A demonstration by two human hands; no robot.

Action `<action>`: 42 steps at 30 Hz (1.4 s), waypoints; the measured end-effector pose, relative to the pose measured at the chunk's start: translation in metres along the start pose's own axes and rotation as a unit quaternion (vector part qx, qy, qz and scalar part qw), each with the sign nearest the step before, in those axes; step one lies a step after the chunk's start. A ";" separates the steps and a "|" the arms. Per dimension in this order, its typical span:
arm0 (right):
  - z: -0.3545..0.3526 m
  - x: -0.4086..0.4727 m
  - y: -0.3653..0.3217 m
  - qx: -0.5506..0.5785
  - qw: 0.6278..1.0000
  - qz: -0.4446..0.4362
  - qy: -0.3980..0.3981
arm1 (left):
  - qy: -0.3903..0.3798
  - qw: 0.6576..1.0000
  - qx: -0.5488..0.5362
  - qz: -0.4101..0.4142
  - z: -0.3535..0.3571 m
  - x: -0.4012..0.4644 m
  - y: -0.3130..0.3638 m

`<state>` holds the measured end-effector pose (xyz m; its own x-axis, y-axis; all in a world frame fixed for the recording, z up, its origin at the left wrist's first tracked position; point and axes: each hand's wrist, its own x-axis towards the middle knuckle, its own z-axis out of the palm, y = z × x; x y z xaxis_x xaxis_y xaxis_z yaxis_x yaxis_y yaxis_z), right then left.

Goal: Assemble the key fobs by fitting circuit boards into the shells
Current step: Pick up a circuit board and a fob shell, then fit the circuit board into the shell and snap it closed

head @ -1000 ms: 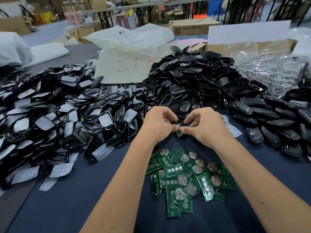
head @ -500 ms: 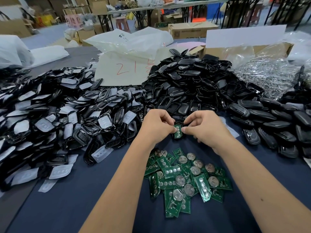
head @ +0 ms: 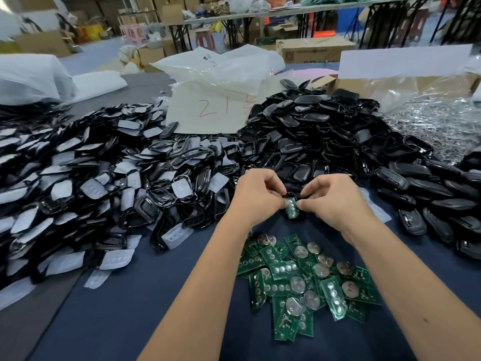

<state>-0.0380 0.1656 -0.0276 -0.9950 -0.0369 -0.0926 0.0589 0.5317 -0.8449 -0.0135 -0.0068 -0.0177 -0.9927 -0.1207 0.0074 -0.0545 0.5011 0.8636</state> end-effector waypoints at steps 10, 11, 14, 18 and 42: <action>0.053 -0.004 -0.064 -0.056 0.974 -0.216 0.038 | 0.244 0.962 -0.008 0.125 -0.063 -0.004 -0.012; 0.062 -0.006 -0.073 -0.069 0.968 -0.242 0.028 | 0.282 0.952 0.005 0.118 -0.074 -0.004 -0.017; 0.095 -0.013 -0.098 -0.098 0.949 -0.299 -0.007 | 0.395 0.912 0.083 0.074 -0.109 -0.003 -0.035; 0.129 -0.027 -0.126 -0.151 0.912 -0.379 -0.047 | 0.444 0.865 0.219 -0.081 -0.150 -0.010 -0.065; 0.155 -0.053 -0.116 -0.197 0.857 -0.469 -0.086 | 0.411 0.843 0.267 -0.222 -0.168 -0.011 -0.080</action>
<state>0.0208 -0.0255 -0.0062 -0.5616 -0.7106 0.4238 -0.8251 0.4433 -0.3502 0.0200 -0.1891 -0.0023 -0.4636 -0.8406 0.2803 -0.6590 0.5385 0.5251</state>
